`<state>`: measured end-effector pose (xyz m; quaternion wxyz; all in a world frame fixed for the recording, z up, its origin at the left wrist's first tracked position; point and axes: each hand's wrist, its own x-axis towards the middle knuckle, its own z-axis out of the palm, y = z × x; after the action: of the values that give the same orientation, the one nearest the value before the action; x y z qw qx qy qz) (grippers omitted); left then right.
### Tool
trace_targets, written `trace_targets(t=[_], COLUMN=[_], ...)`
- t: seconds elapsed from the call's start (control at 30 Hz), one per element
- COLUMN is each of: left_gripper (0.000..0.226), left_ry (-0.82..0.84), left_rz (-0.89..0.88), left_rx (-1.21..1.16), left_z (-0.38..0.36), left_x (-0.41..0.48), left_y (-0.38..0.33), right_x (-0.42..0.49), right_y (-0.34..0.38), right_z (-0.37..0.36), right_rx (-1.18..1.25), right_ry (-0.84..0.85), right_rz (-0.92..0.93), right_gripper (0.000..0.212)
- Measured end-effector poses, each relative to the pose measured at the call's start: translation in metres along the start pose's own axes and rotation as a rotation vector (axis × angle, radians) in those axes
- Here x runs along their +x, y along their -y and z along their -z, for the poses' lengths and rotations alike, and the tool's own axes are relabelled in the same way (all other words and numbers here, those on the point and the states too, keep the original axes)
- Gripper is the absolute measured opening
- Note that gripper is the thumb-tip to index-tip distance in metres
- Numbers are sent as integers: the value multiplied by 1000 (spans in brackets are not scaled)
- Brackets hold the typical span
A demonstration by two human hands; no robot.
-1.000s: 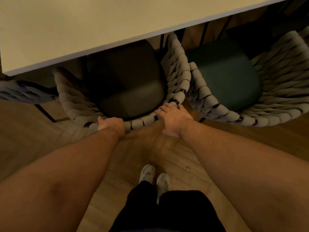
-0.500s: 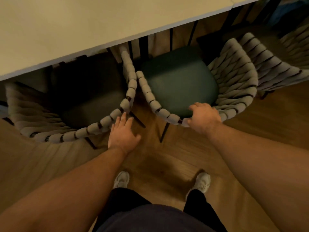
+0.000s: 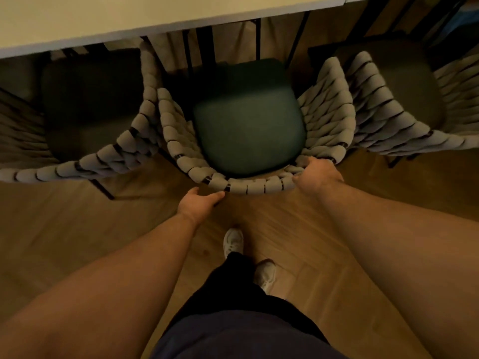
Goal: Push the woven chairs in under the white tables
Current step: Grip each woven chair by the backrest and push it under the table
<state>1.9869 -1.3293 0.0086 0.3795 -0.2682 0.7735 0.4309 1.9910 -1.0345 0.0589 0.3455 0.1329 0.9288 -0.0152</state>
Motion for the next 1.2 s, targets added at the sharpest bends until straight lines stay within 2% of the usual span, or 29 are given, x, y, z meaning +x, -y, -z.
trace_targets(t=[0.07,0.13,0.2,0.3,0.4,0.47,0.5,0.57,0.63,0.8,0.87,1.03,1.2], left_gripper=[101,90,80,66,71,62,49,22,10,21,34,46,59], left_ry=[20,23,15,-23,-29,-24,-14,-21,-62,-132,-116,-163,-125], left_rz=[63,105,166,251,313,348,359,376,382,362,341,242,189], left_rx=[-64,-168,-328,-577,-769,-876,-939,-1073,-1191,-1373,-1355,-1384,-1365], left_z=[-14,-26,-38,-55,-73,-83,-89,-98,-105,-114,-115,-105,-93], left_x=[6,12,16,18,26,29,31,35,42,46,44,45,53], left_y=[-9,-15,-20,-30,-35,-38,-39,-40,-40,-40,-40,-53,-49], right_x=[15,27,39,49,66,72,73,76,83,86,84,82,84], right_y=[-7,-14,-26,-37,-47,-46,-46,-45,-47,-49,-51,-50,-40], right_z=[-2,-6,-17,-25,-36,-39,-40,-43,-50,-63,-68,-63,-67], right_rx=[179,386,518,954,1302,1531,1638,1759,1830,2160,2178,2264,2306], right_ry=[63,97,66,32,87,133,154,227,300,189,152,110,83], right_rz=[-86,-161,-181,-436,-549,-643,-711,-747,-739,-744,-728,-708,-685], right_gripper=[45,45,42,42,47,53,51,30,14,24,28,42,48])
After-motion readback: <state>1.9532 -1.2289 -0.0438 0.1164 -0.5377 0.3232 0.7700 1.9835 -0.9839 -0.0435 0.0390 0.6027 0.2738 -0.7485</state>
